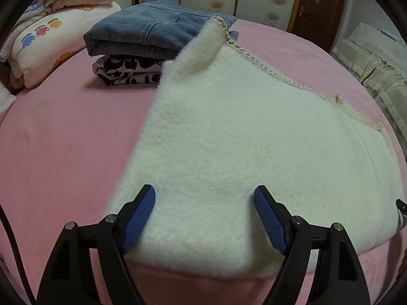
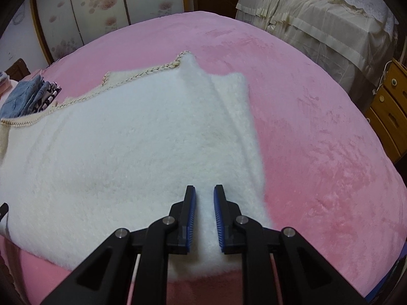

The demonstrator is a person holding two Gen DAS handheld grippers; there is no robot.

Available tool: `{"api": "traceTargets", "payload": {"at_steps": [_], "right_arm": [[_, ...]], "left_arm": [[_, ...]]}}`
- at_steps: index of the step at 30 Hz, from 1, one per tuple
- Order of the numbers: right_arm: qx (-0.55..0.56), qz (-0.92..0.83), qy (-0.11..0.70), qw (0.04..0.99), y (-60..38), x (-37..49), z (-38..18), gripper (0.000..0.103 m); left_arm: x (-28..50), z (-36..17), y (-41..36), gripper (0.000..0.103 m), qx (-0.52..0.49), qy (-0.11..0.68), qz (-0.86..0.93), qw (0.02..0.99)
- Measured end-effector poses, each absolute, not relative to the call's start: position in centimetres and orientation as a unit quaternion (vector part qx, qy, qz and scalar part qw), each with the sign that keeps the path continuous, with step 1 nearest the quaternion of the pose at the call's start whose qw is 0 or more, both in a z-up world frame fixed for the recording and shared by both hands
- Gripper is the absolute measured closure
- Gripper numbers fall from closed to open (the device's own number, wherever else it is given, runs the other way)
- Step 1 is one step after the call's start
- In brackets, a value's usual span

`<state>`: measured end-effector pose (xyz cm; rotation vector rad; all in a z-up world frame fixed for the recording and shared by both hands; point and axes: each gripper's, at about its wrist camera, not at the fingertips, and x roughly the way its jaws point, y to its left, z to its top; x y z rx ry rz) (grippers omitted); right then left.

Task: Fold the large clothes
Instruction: 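Open both tools and smooth the folded cardigan flat, then grasp one end of the folded cardigan with the left tool and lift it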

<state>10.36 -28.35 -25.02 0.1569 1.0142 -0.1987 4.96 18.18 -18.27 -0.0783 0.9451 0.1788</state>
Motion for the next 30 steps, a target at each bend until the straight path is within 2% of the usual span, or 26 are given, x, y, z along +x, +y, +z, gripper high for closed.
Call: {"api": "traceTargets", "payload": {"at_steps": [7,11,12,16,17,30], "right_arm": [[0.053,-0.086,0.496,0.863,-26.2,10.1,-23.2,0.087],[0.050,-0.071,0.475,0.876,-24.2,8.4,-20.1,0.087],[0.048,-0.067,0.470,0.879,-23.8,8.0,-19.4,0.086],[0.050,-0.054,0.450,0.890,-22.2,6.1,-16.1,0.069],[0.050,-0.053,0.443,0.893,-21.9,5.6,-15.2,0.067],[0.052,-0.011,0.379,0.924,-18.4,0.5,-6.0,0.064]], "left_arm": [[4.6,-16.6,18.7,0.024,-0.054,0.468,0.091,0.877],[3.2,-14.2,18.9,0.024,-0.056,0.461,0.088,0.881],[2.8,-13.4,18.9,0.024,-0.055,0.458,0.091,0.883],[1.0,-10.4,18.8,0.024,-0.056,0.446,0.094,0.888],[0.5,-9.5,18.8,0.024,-0.057,0.443,0.092,0.890],[-5.0,-3.7,18.4,0.024,-0.082,0.430,0.045,0.898]]}}
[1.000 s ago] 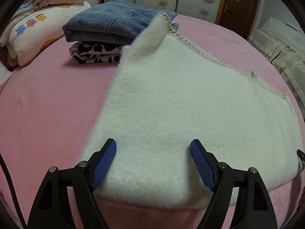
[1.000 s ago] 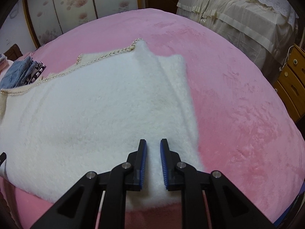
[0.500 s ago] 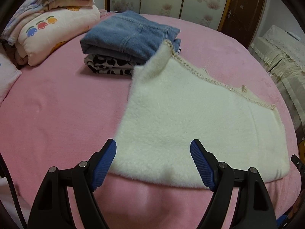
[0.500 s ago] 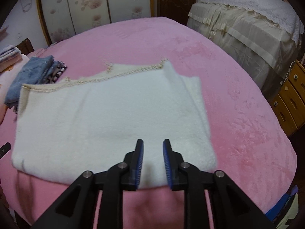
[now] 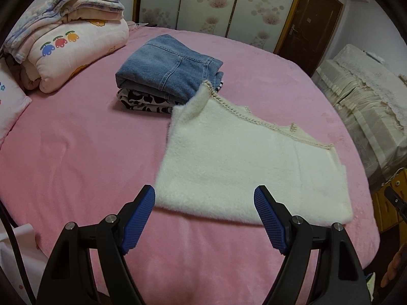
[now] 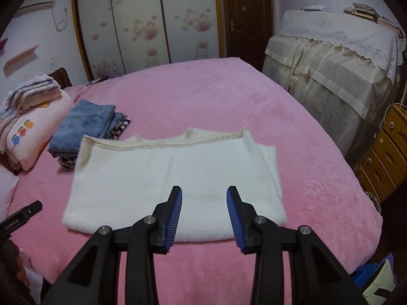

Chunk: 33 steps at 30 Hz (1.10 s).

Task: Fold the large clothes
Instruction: 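Grasp one end of the folded cardigan with the left tool and lift it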

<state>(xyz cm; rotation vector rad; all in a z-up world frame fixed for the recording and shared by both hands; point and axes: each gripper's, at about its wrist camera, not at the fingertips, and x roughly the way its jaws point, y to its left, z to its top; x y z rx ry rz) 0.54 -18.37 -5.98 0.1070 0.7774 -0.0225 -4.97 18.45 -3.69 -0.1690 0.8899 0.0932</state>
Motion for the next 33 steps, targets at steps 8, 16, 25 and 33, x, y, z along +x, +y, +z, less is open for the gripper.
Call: {"api": "traceTargets", "payload": {"at_steps": [8,16,25,33], "right_arm": [[0.044,0.023,0.354,0.934,-15.9,-1.2,-4.9,0.054],[0.053,0.061,0.357,0.931,-13.9,-0.4,-9.1,0.054],[0.062,0.083,0.386,0.917,-12.7,2.5,-14.5,0.054],[0.066,0.089,0.401,0.909,-13.1,5.3,-17.7,0.054]], "left_arm": [[-7.5,-4.8,19.6,0.016,-0.187,0.431,-0.037,0.882],[-6.5,-13.1,20.5,0.016,-0.281,0.458,-0.080,0.839],[-2.3,-20.7,21.1,0.016,-0.323,0.448,-0.074,0.830],[2.4,-24.1,22.2,0.016,-0.348,0.417,-0.051,0.838]]}}
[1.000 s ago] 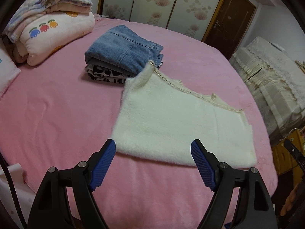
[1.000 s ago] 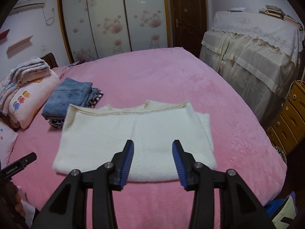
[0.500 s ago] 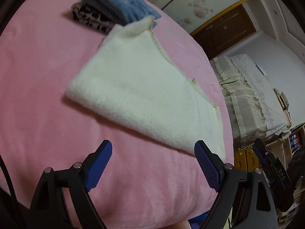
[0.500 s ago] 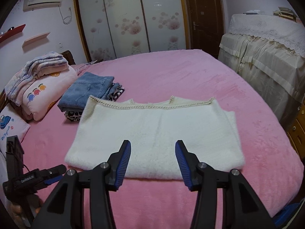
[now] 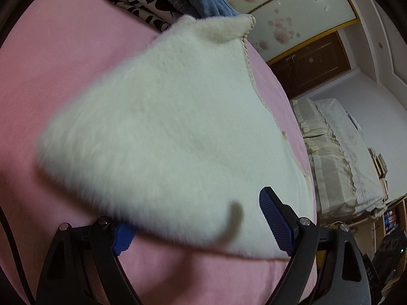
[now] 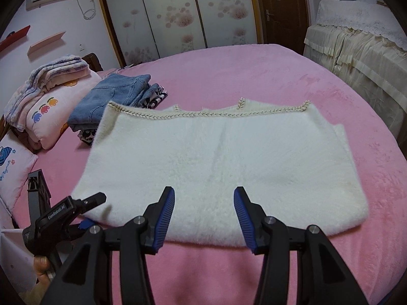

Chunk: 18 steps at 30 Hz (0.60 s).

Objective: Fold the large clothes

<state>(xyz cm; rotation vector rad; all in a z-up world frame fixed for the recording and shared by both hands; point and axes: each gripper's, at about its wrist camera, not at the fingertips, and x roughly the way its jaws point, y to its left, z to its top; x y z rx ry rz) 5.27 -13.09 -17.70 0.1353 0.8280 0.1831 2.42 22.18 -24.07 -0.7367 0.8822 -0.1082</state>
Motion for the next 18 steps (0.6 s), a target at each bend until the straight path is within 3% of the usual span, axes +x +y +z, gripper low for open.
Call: {"api": "traceTargets", "payload": {"at_steps": [9,12,14,15,17,18], "right_arm": [[0.065,0.084,0.406,0.908,-13.5,8.1,-19.3,0.054],[0.060,0.078,0.410,0.907,-13.5,9.2,-19.9,0.054],[0.048,0.073,0.410,0.908,-13.2,10.1,-20.1,0.056],[0.043,0.073,0.409,0.909,-13.0,10.5,-20.1,0.059],[0.030,0.073,0.409,0.909,-12.5,11.8,-20.3,0.075],[0.026,0.076,0.410,0.909,-12.2,12.4,-20.5,0.079]], "left_arm": [[7.5,-23.8,22.5,0.018,-0.359,0.384,-0.013,0.851],[7.6,-23.2,22.2,0.038,-0.355,0.380,0.015,0.854],[7.4,-22.7,21.8,0.064,-0.338,0.377,0.025,0.862],[7.2,-22.3,21.6,0.067,-0.333,0.373,0.021,0.866],[6.8,-21.2,21.5,0.081,-0.318,0.364,0.016,0.875],[6.8,-20.2,20.9,0.081,-0.301,0.358,0.013,0.884]]}}
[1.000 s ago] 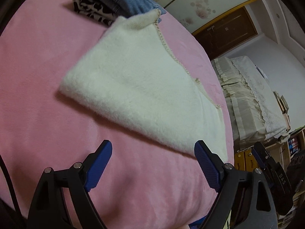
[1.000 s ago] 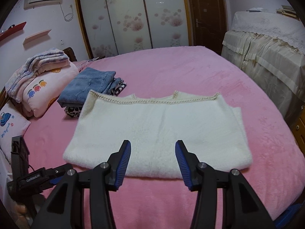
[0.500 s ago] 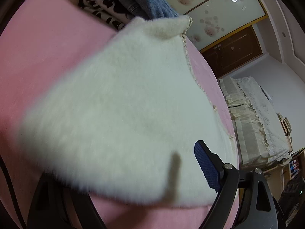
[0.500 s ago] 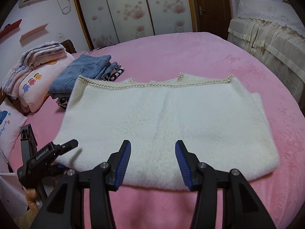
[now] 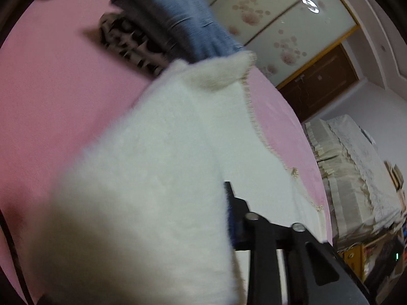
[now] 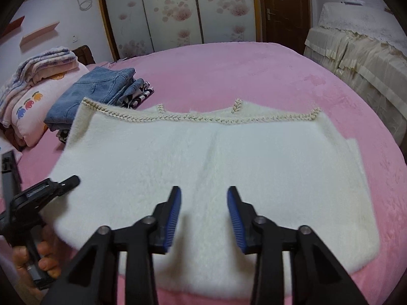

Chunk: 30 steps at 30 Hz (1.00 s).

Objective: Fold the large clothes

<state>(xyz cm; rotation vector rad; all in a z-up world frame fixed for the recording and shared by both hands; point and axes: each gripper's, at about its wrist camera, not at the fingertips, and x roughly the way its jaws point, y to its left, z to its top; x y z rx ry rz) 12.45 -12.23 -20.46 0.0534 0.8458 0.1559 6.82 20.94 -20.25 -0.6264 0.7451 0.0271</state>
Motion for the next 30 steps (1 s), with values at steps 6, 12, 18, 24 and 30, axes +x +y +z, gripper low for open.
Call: {"api": "traceTargets", "payload": {"at_steps": [6,12,18,24,30], "right_arm": [[0.017,0.094,0.434,0.896,-11.0,16.7,-22.6,0.098],[0.011,0.126,0.464,0.877,-10.8,18.2,-25.4,0.102],[0.070,0.155,0.468,0.867,-12.9,18.3,-25.7,0.102],[0.152,0.160,0.454,0.863,-17.2,16.1,-24.2,0.103],[0.167,0.085,0.413,0.891,-24.2,10.6,-22.1,0.103]], "left_arm": [[6.1,-14.5,17.4,0.082,-0.220,0.315,0.004,0.923],[6.3,-10.7,12.8,0.083,-0.167,0.284,-0.035,0.943],[7.6,-8.5,7.5,0.083,-0.135,0.281,-0.072,0.947],[9.6,-7.9,1.8,0.083,-0.112,0.290,-0.113,0.944],[11.2,-8.7,-5.3,0.083,-0.092,0.308,-0.164,0.933]]}}
